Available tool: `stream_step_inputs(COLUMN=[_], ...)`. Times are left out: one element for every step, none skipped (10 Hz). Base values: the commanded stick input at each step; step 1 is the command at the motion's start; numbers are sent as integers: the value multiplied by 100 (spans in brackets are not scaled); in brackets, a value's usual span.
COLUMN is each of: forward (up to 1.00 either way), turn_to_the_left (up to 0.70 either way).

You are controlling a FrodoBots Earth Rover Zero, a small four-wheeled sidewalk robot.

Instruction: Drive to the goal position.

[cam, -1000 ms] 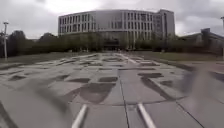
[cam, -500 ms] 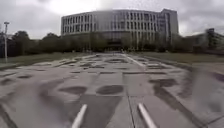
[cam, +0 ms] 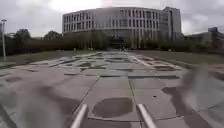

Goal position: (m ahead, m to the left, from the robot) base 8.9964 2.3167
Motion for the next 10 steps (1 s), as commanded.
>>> stream_step_inputs(forward=[100,100,100,100,100,100,100,100,100,100], turn_to_the_left=[0,0,0,0,0,0,0,0,0,0])
